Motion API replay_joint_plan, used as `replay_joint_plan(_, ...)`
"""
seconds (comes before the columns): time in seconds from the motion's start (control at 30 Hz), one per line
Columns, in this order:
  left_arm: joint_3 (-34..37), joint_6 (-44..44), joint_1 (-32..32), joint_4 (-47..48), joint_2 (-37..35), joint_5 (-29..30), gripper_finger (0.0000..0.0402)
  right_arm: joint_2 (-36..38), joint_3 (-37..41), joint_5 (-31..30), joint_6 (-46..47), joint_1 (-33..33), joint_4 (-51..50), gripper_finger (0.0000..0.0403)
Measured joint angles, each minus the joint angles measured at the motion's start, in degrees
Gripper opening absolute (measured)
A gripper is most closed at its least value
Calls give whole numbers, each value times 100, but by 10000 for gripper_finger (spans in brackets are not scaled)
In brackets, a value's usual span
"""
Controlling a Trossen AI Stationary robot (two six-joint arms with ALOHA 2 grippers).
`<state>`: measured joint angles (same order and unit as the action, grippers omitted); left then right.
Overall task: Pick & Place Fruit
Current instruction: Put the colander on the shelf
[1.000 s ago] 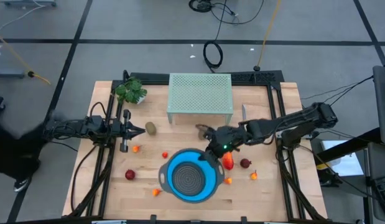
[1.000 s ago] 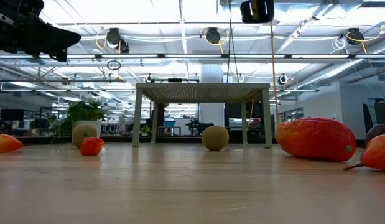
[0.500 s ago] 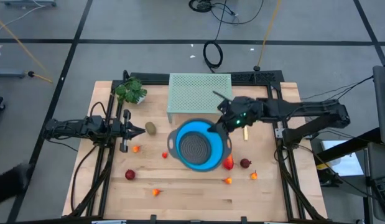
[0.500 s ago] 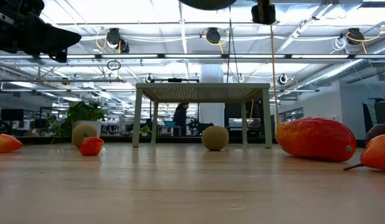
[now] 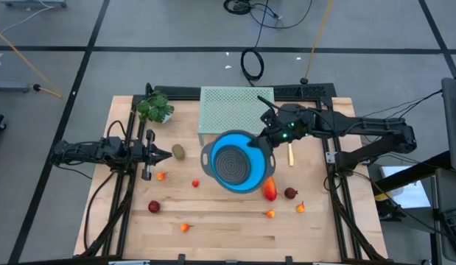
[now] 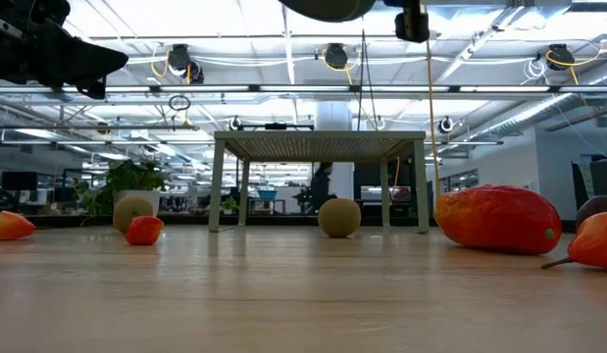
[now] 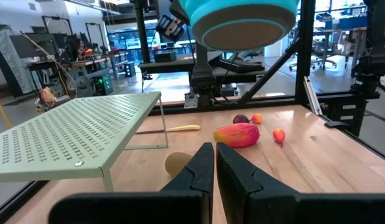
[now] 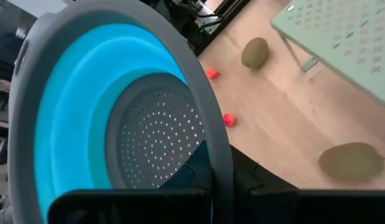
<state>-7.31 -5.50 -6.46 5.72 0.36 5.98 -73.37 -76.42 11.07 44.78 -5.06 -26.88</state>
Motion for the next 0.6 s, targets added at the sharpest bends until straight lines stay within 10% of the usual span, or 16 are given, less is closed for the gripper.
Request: replay_joint_plan(0.6, 0, 160, -1, 0, 0, 0, 21, -168, 11, -361, -713, -1538, 569, 3)
